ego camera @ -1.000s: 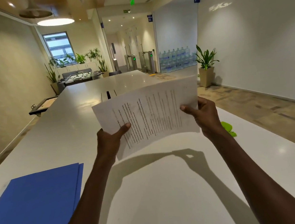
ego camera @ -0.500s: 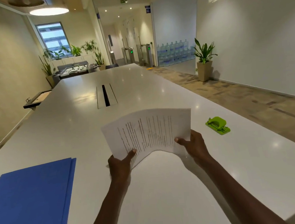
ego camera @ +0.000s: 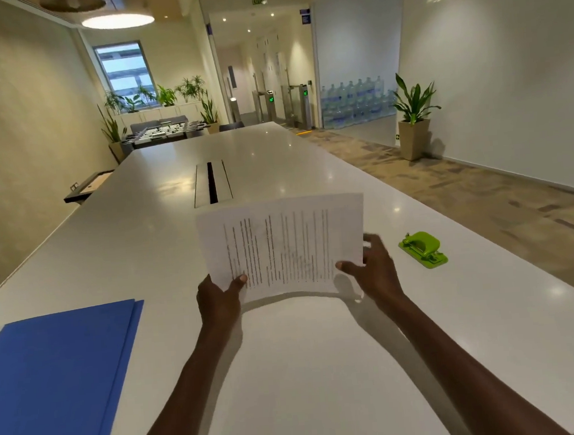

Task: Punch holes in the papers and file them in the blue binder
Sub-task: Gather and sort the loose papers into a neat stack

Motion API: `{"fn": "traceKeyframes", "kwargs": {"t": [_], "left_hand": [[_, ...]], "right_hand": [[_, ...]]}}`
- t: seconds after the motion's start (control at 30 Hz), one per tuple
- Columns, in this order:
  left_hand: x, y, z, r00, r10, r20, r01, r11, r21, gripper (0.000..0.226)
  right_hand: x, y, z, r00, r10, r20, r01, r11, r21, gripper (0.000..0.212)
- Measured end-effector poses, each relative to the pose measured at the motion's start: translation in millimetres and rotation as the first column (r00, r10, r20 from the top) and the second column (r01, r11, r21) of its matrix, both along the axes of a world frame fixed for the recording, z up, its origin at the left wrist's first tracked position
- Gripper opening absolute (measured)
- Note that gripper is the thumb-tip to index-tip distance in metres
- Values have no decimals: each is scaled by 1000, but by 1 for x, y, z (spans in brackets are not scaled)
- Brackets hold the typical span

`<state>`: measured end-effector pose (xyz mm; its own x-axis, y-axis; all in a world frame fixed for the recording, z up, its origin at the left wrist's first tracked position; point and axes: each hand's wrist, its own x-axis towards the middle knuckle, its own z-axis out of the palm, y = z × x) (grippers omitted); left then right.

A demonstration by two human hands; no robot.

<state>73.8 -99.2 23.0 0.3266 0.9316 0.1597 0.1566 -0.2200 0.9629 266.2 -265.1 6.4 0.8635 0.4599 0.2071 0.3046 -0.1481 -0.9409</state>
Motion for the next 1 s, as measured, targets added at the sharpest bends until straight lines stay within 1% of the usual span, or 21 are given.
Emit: {"fn": "traceKeyframes", "kwargs": {"t": [0.1,0.17,0.23,0.3,0.37,0.4,0.47,0.53,0.57,0.6,0.63,0.67,0.7,0.73,0.77,0.8,0.83,0.87,0.9,0.93,1.0], "left_hand": [[3,4,24,993,4,-114,17,982,186,45],[7,8,39,989,-17,-148,57,960,274,43],[11,7,55,982,-31,-185,98,927,363,42],[16,5,71,971,-48,-233,152,879,452,40],[22,1,87,956,-57,-289,208,826,524,40],[24,0,94,949,-60,-311,232,798,556,40],[29,0,106,930,-71,-361,288,751,594,36],[33,2,116,910,-45,-412,325,696,641,31],[34,3,121,914,-23,-404,314,670,672,30],[35,3,124,932,1,-363,276,650,709,33],[37,2,127,956,22,-291,210,642,737,42],[39,2,128,980,41,-192,118,662,740,57],[41,0,128,996,50,-70,13,715,699,74],[44,-2,126,998,51,49,-70,787,613,88],[47,-5,123,989,44,138,-107,863,494,97],[50,-8,119,981,15,195,-85,930,358,100],[52,-11,114,971,-54,233,0,974,225,97],[55,-15,108,953,-156,258,130,985,116,89],[58,-19,102,930,-256,263,252,966,52,75],[60,-24,95,917,-316,242,318,947,31,60],[66,-32,87,929,-309,205,301,951,66,36]], "right_hand": [[14,-2,29,979,-80,190,79,997,9,99],[20,-5,50,920,-100,378,121,992,-32,110],[24,-7,72,838,-70,542,111,993,-45,112],[28,-7,90,746,-18,666,82,994,-66,112],[32,-5,105,687,75,723,39,989,-140,105],[35,-4,111,701,133,701,-9,984,-178,95],[41,-2,119,772,209,601,-101,973,-209,62],[45,-2,121,823,232,519,-154,970,-189,33],[46,-2,120,839,237,490,-180,971,-160,26],[48,-1,118,855,231,464,-198,973,-119,22],[49,-1,115,876,218,431,-205,976,-77,20],[51,-1,112,899,205,387,-207,978,-35,20],[52,-1,109,922,198,332,-213,977,9,21],[53,-1,107,940,208,269,-231,971,56,24],[54,-1,106,950,232,208,-257,961,103,26],[55,-1,104,952,265,151,-287,946,151,27],[55,-1,103,948,301,104,-317,929,193,27],[54,0,103,940,335,67,-342,913,224,26],[52,1,102,932,359,46,-359,901,243,26],[50,3,101,929,368,37,-365,895,256,26],[45,6,101,942,331,50,-331,901,279,27]]}}
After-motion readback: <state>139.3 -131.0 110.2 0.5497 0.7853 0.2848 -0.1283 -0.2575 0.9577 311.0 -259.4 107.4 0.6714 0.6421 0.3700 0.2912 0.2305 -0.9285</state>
